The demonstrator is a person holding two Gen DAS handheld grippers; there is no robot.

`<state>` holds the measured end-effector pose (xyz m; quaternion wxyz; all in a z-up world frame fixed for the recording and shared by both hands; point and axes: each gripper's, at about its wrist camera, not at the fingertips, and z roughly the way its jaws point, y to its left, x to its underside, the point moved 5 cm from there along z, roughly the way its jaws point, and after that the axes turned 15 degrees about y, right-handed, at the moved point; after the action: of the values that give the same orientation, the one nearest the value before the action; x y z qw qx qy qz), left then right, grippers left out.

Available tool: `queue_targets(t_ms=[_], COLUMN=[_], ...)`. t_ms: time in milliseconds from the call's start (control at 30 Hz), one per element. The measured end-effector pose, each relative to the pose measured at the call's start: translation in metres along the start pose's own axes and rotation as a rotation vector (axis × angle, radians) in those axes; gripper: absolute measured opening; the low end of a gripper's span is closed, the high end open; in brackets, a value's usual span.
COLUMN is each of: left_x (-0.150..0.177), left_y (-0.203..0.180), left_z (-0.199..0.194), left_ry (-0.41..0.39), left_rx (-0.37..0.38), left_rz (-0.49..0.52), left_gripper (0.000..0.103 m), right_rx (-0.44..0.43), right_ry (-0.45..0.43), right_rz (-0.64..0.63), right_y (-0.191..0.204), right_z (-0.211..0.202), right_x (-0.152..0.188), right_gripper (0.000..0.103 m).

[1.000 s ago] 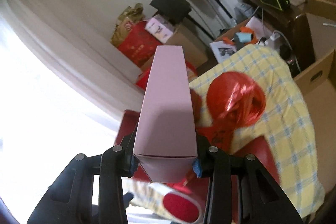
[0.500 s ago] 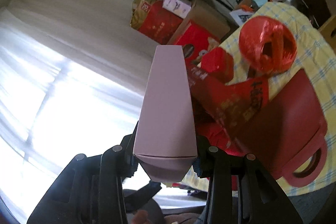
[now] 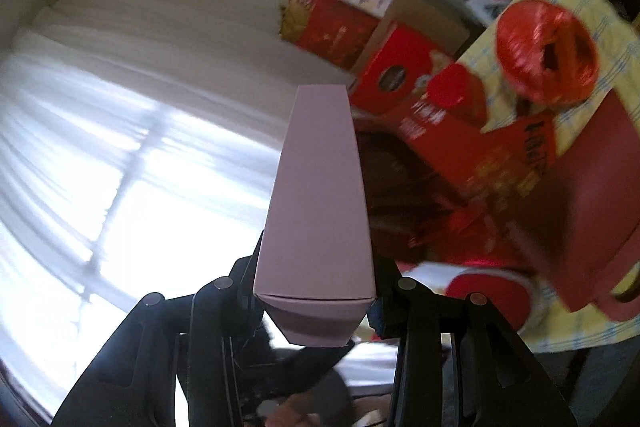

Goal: Organize objects
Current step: 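Lift the pink box off the table with the right gripper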

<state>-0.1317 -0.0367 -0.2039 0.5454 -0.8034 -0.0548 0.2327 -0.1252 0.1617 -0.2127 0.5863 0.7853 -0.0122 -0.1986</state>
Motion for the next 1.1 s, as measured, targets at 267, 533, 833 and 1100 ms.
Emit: queue_targets(t_ms=[267,533,833,1100], left_x=[-0.008,0.003,0.013,0.02], left_y=[-0.004,-0.014,-0.039,-0.063], left_z=[-0.022,-0.022,-0.029,-0.041], left_ry=[-0.08,-0.063,-0.067,-0.066], left_rx=[-0.01,-0.002,0.006,0.051], left_rz=[0.026,0.036,0.086,0.121], left_gripper=[0.071,0.071,0.071,0.068], right_rx=[-0.017,0.01,0.017,-0.006], right_ry=[0.008,-0.01,-0.039,-0.063], right_rz=[-0.048,-0.08,-0.161,-0.23], right_y=[0.018,0.028,0.049,0.073], right_z=[0.003,-0.008,-0.022,-0.037], right_x=[0.007,0.009,0.014,0.021], right_gripper=[0.041,0.041,0.042,0.042])
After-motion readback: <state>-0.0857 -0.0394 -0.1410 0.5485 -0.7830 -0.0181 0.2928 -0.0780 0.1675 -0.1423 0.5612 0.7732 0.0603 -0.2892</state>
